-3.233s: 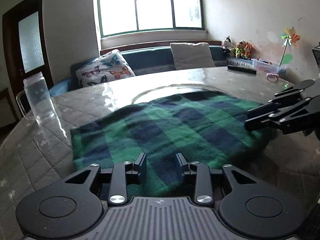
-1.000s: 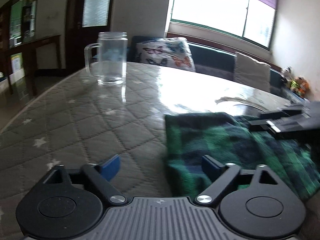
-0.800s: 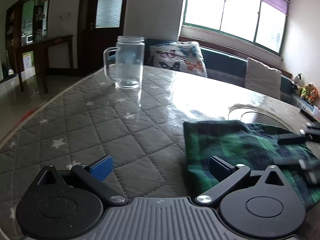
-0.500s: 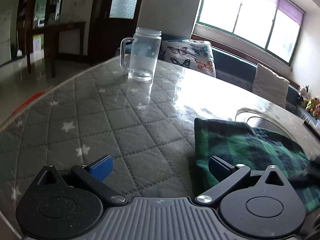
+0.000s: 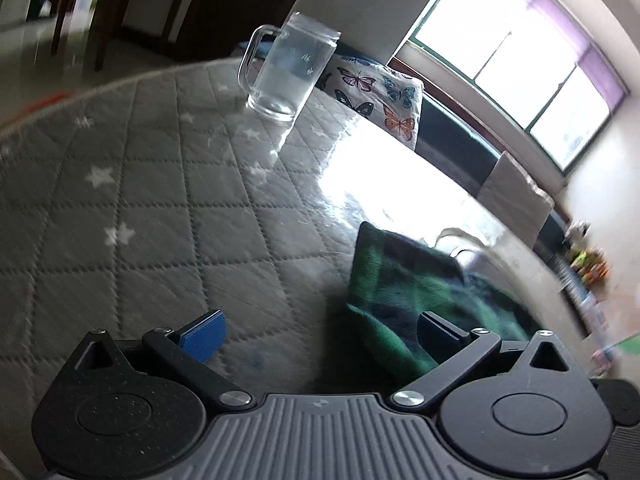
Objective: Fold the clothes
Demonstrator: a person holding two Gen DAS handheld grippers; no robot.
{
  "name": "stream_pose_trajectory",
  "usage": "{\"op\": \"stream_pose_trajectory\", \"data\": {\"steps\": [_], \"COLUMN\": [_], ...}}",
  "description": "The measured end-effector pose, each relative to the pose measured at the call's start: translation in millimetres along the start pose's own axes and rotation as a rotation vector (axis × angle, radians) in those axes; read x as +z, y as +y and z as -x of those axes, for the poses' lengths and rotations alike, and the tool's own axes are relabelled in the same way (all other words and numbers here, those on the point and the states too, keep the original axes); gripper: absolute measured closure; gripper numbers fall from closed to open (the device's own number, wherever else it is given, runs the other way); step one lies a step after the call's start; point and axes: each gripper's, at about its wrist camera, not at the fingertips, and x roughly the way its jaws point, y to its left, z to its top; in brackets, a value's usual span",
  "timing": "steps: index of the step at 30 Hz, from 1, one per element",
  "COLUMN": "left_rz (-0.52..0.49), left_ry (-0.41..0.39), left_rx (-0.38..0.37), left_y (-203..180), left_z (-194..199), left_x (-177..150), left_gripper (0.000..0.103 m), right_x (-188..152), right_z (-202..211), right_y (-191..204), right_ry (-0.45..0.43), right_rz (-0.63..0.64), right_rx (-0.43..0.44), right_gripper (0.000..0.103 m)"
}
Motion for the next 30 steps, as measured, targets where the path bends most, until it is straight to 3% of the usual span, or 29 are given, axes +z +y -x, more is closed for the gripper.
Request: {"op": "stream_pose_trajectory", "data": {"steps": [9,18,22,25,28,30], "left_rz": [0.162,0.333,0.327,0.310,0.303,0.288], "left_ry": [0.056,0.125,0.130,0.138,0.155,0.173], "left_rx": [-0.139,-0.253,-0.264,-0.265,-0.277,-0.294], "left_y": [-8,-15,-23,-27,-29,-32], "left_z": [-12,-37,-41,-45,-51,-57], "left_x": [7,1,3,8,12,11], "left_gripper": [0.000,0.000,0.001,0.008,0.023,0.047], "right_x": [2,-7,-10,-11,-11,-12], "right_z": [32,43,47,50,50,49], "right_y": [-56,-74,-81,-78,-71,-67], "right_ry": [-0.086,-0.138,-0.153,-0.161,-0.161,-0.156], "right_rz": [-0.284,-0.338,-0.359,-0.343,-0.318,-0.304], "right_rx": [0.076,0.069,0.068,0.073,0.083,0.090], "right_gripper": [0.097,0.098,0.098,0.098,0.098,0.098]}}
